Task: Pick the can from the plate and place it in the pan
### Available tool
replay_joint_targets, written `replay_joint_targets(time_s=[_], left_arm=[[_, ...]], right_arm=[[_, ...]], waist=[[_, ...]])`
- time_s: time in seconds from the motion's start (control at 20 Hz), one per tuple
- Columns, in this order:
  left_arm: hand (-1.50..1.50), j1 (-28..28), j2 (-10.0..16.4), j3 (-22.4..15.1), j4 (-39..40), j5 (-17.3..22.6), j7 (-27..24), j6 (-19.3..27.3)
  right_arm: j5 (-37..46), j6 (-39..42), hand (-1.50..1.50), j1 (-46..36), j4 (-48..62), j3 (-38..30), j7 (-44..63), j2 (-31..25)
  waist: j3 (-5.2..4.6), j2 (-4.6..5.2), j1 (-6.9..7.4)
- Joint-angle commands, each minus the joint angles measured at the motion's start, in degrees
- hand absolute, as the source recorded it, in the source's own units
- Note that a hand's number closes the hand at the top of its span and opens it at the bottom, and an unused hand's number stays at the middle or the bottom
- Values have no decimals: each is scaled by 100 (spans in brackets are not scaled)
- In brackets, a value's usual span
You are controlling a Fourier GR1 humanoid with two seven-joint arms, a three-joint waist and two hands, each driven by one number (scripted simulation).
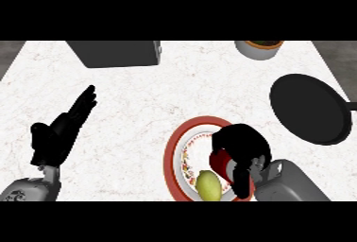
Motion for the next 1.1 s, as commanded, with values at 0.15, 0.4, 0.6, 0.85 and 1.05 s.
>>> replay_joint_targets(time_s=[0.15,0.4,0.6,0.85,1.05], left_arm=[[0,328,109,155,-5,15,-118,-5],[0,284,33,144,-42,12,-98,43],[0,232,21,92,-217,-3,-22,8],[0,67,-72,82,83,-12,-179,-76],[0,95,-84,-67,-97,-178,-160,-105]], right_arm=[[833,-1485,150,1378,-2629,80,-817,-956],[1557,-2460,150,1916,-4160,-371,-1192,-1464],[1605,-2970,150,3146,-5213,-717,-1487,-1821],[1319,-4352,150,4289,-4531,-1534,-2438,-1729],[372,-5024,150,4608,-3706,-2325,-3327,-1425]], waist=[[16,-74,-272],[18,-42,-277],[14,16,-143],[9,77,-31],[9,103,139]])
